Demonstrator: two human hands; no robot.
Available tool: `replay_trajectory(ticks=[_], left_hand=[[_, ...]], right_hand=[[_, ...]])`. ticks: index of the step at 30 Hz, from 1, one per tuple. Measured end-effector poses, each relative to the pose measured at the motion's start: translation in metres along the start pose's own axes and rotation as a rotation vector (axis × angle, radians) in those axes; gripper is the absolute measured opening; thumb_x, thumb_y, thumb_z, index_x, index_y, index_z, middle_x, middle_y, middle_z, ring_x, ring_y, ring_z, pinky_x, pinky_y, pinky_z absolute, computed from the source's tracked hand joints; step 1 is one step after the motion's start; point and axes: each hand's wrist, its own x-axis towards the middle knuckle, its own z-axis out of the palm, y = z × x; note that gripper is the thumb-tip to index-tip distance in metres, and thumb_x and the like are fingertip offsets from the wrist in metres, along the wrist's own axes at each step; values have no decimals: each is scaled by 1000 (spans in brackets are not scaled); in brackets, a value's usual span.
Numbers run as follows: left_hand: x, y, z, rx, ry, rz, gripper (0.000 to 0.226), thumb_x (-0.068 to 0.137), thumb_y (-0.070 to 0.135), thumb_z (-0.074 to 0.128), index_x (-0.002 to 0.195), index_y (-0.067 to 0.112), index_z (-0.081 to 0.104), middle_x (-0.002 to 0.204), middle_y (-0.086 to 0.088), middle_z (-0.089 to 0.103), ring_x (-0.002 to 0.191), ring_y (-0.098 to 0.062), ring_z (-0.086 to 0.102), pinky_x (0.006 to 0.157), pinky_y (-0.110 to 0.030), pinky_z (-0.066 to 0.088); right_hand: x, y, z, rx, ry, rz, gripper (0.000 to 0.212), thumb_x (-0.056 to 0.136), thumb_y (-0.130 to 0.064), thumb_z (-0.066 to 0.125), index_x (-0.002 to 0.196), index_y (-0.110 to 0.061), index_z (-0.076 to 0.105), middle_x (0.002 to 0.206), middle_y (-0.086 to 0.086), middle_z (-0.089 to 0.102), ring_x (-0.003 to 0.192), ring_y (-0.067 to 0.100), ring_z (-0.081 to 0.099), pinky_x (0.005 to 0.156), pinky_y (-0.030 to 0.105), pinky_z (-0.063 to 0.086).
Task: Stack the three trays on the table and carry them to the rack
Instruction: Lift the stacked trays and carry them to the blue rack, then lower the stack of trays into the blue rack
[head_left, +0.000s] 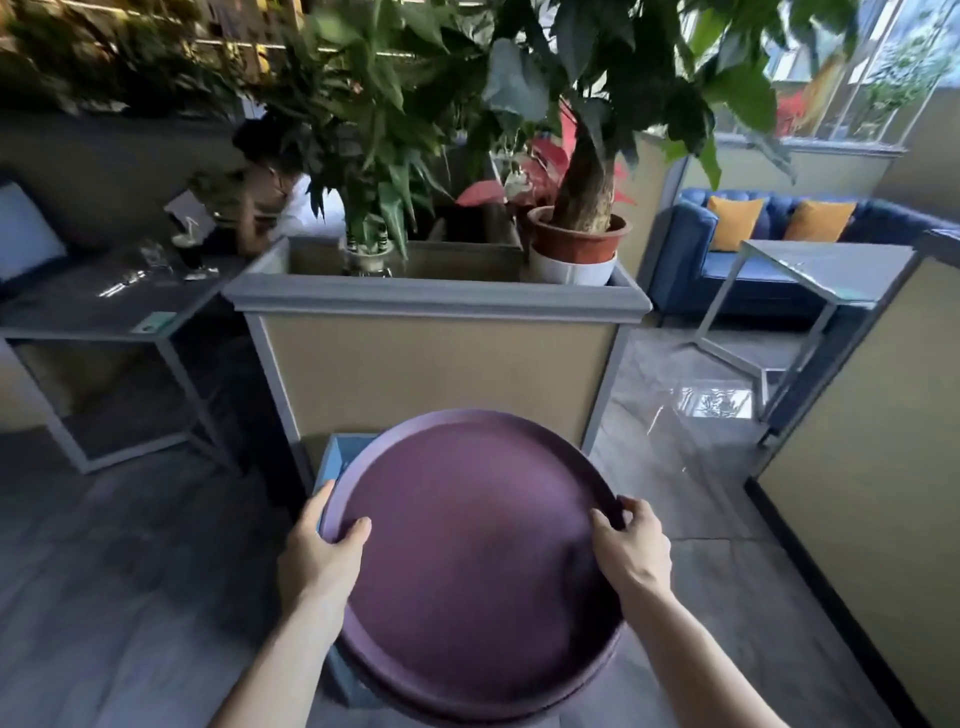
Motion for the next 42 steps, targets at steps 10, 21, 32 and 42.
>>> replay_trajectory(ticks=[10, 21, 32, 42], left_hand=[[108, -20, 50, 36, -15, -41, 59, 80, 22, 74, 133, 42, 57, 123, 6, 67, 97, -23, 62, 84, -34, 48], [192, -81, 78, 103, -75, -68, 61, 80, 18, 76, 135, 34, 58, 131, 1, 65, 107, -25, 62, 86, -33, 44], [203, -140, 97, 226, -62, -179, 37, 77, 35, 77, 108, 20, 66, 94, -5, 72, 92, -34, 67, 82, -45, 53], [210, -175, 116, 384, 6, -117, 51, 75, 31, 81, 119, 11, 66, 109, -15, 70, 104, -39, 63, 85, -41, 45]], right_hand=[[72, -19, 86, -98, 2, 61, 45, 85, -32, 62, 127, -20, 53, 127, 11, 64, 115, 35, 58, 97, 39, 44], [108, 14, 166, -268, 91, 176, 28, 84, -30, 59, 111, -21, 59, 106, 11, 72, 100, 35, 63, 86, 38, 46], [134, 70, 199, -340, 80, 151, 11, 85, -25, 60, 96, -24, 59, 85, 7, 72, 91, 38, 62, 77, 38, 43], [150, 93, 218, -352, 58, 114, 22, 83, -20, 67, 104, -24, 65, 93, 4, 73, 94, 34, 64, 77, 37, 45]])
